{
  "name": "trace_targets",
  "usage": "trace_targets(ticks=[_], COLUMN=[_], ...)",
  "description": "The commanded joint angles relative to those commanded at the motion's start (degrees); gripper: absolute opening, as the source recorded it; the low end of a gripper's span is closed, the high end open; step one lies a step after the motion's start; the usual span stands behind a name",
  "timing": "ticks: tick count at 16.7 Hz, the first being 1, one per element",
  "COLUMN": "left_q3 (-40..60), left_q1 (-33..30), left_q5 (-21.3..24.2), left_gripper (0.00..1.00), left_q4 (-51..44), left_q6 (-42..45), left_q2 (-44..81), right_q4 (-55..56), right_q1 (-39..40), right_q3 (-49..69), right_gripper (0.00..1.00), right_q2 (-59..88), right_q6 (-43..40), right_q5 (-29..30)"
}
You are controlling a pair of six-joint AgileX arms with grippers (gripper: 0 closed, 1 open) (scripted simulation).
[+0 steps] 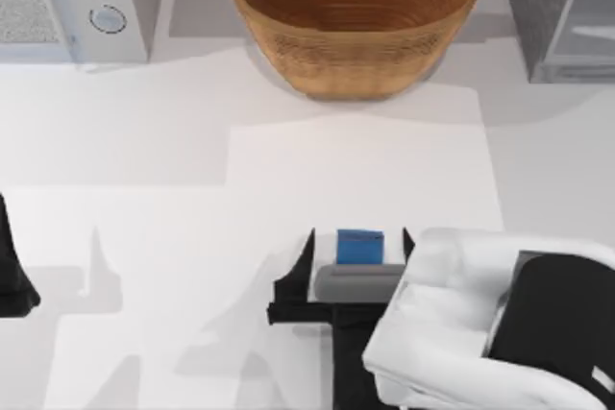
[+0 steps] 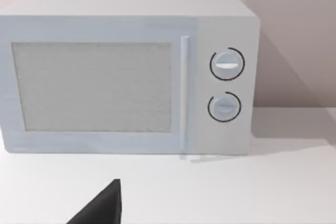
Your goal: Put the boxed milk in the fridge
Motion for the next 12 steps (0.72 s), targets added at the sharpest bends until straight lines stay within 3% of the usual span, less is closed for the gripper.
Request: trace_targets(ticks=[11,12], left_q3=[0.0,0.0], left_q1=[0.0,0.0], left_q5=[0.0,0.0], left_gripper=[1.0,1.0], left_q4=[0.0,0.0], left_q6=[0.0,0.0], left_q2=[0.0,0.0], right_q4=[0.0,0.0], right_q1=[0.0,0.0], right_q3=[0.0,0.0], right_gripper=[0.02,0.0], right_q2=[0.0,0.0], right_q6=[0.0,0.0], right_q5=[0.0,0.0])
